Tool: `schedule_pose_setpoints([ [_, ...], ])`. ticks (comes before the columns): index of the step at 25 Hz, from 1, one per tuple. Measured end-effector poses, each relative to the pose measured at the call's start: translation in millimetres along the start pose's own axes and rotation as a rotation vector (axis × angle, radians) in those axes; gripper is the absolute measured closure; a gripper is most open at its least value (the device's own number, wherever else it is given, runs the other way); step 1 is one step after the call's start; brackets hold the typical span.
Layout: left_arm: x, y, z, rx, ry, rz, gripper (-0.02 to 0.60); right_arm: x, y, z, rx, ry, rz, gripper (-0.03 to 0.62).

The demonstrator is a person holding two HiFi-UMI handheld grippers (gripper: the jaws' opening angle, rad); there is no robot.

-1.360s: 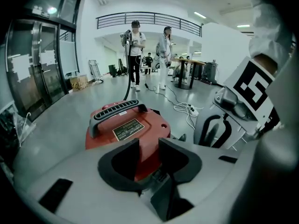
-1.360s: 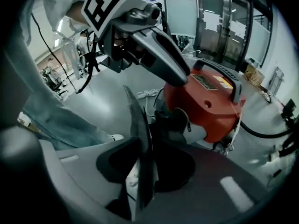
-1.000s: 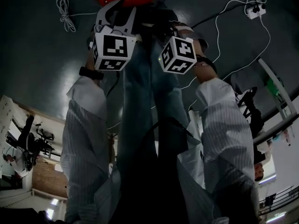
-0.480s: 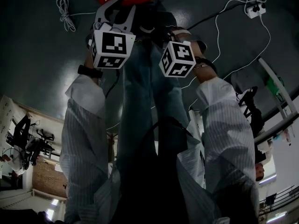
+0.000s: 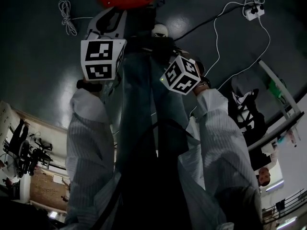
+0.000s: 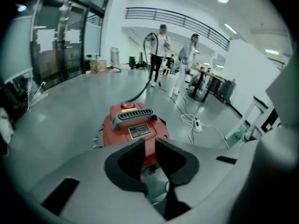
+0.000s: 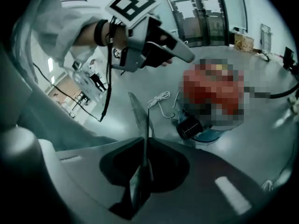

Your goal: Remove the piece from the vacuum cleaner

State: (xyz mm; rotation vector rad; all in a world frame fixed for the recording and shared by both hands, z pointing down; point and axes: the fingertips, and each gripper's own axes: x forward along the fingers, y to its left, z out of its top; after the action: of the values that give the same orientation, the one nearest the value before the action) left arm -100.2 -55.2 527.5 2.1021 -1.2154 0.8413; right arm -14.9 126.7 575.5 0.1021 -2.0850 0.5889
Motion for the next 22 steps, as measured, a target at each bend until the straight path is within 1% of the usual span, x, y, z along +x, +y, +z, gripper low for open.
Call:
schedule_pose_setpoints([
  [2,-43.7,4.8,15.1,-0.118,-0.032,0.043,0.555,-29.6,2.6,22.9,0.06,-0.063,-0.015,0.563],
  [4,-89.2,4.8,26.3,-0.179,-0.041,0.075,0.573,-64.4,8.5,50.6,0.127,-0.142,-0.033,0.563],
  [6,-129.8,-2.0,38.5,-0.19,-0.028,0.076,0.577,-102.4,13.5,83.1,0.186,-0.236,-0.058,0.563],
  [8,-164.0,-15.3,58.8,-0.167,-0.019,0.034,0.577,-142.4,13.8,118.1,0.215,-0.324,-0.106,0.563],
  [9,-182.0,-22.7,72.9,-0.153,-0.034,0.009,0.577,-162.9,15.5,135.3,0.221,-0.361,-0.134,0.563],
  [11,-225.0,-33.1,106.2,-0.138,-0.104,-0.004,0.577,-204.8,28.4,168.0,0.24,-0.427,-0.176,0.56],
  [15,-320.5,-39.6,172.1,-0.155,-0.286,0.032,0.577,-287.2,67.3,225.4,0.297,-0.569,-0.211,0.558],
  [18,-378.4,-40.2,207.1,-0.159,-0.405,0.052,0.577,-338.4,91.3,261.1,0.261,-0.669,-0.249,0.559],
  [22,-436.4,-41.1,228.4,-0.149,-0.497,0.115,0.577,-395.2,129.7,291.4,0.184,-0.793,-0.268,0.56],
])
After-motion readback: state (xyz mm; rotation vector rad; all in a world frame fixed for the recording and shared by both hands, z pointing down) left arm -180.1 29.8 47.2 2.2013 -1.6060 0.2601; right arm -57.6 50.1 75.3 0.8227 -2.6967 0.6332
